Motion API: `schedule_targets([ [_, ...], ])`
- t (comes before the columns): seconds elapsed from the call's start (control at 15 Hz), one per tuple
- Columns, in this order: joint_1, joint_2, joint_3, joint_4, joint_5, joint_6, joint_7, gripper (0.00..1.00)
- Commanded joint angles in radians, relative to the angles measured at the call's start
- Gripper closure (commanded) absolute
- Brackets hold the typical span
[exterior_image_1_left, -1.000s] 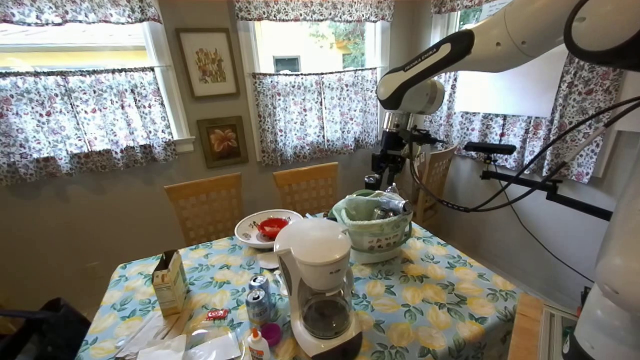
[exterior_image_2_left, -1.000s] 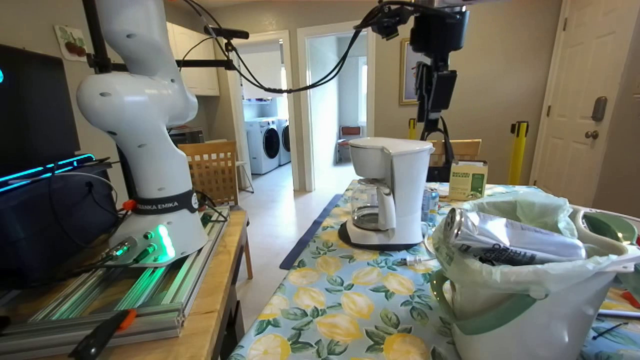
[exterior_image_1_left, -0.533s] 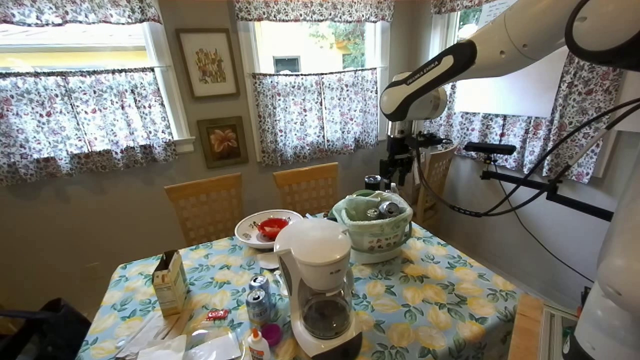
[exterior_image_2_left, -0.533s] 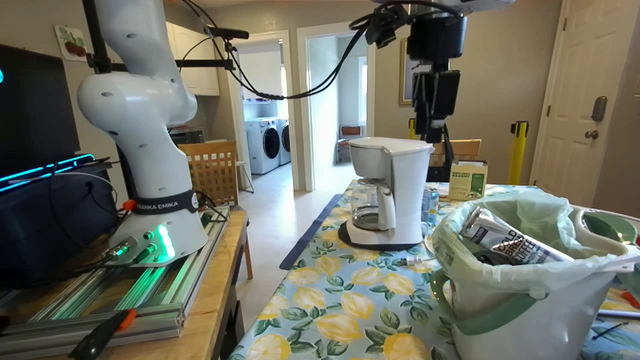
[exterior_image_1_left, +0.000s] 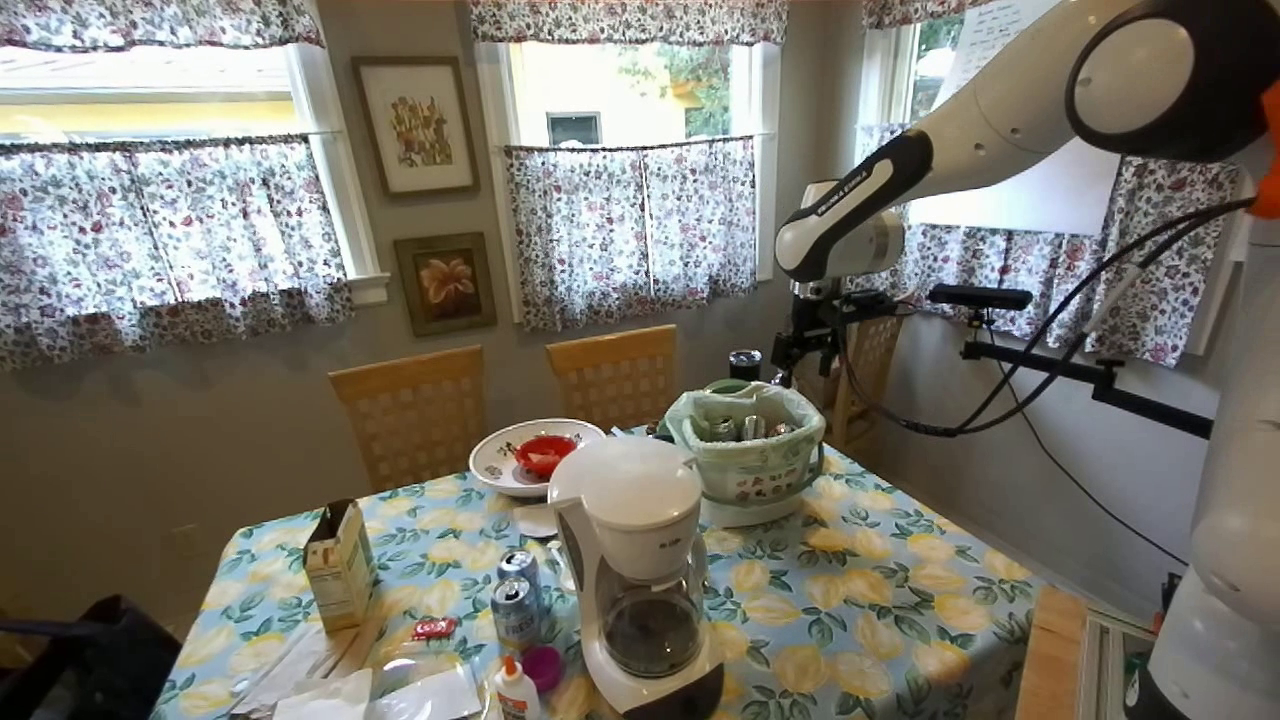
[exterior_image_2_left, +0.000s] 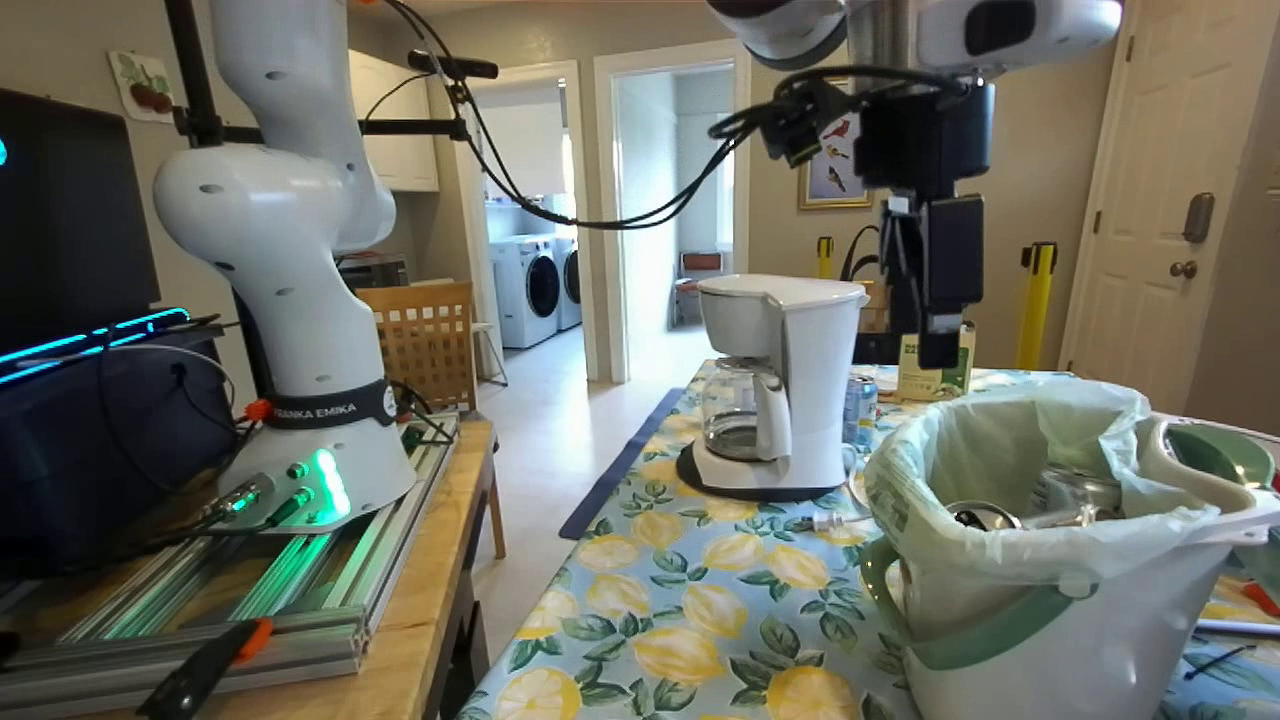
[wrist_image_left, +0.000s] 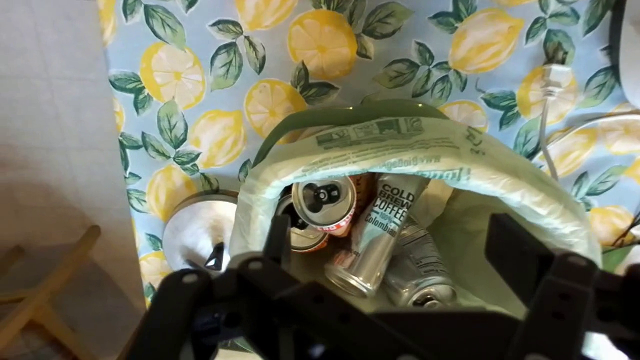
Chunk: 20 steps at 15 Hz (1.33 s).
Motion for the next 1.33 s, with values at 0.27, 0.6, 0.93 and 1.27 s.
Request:
schedule_targets([
  [0.27, -0.011, 0.206, 0.025, 0.092, 0.112, 0.180, 0.072, 0.00],
  [0.6, -0.019, 0.308, 0.026, 0.146, 0.073, 0.221, 0.073, 0.00],
  [0.93, -0.027, 0.363, 0.040, 0.168, 0.065, 0.266, 0.044, 0.00],
  [1.27, -0.022, 0.391, 0.049, 0.175, 0.036, 0.281, 0.035, 0.00],
])
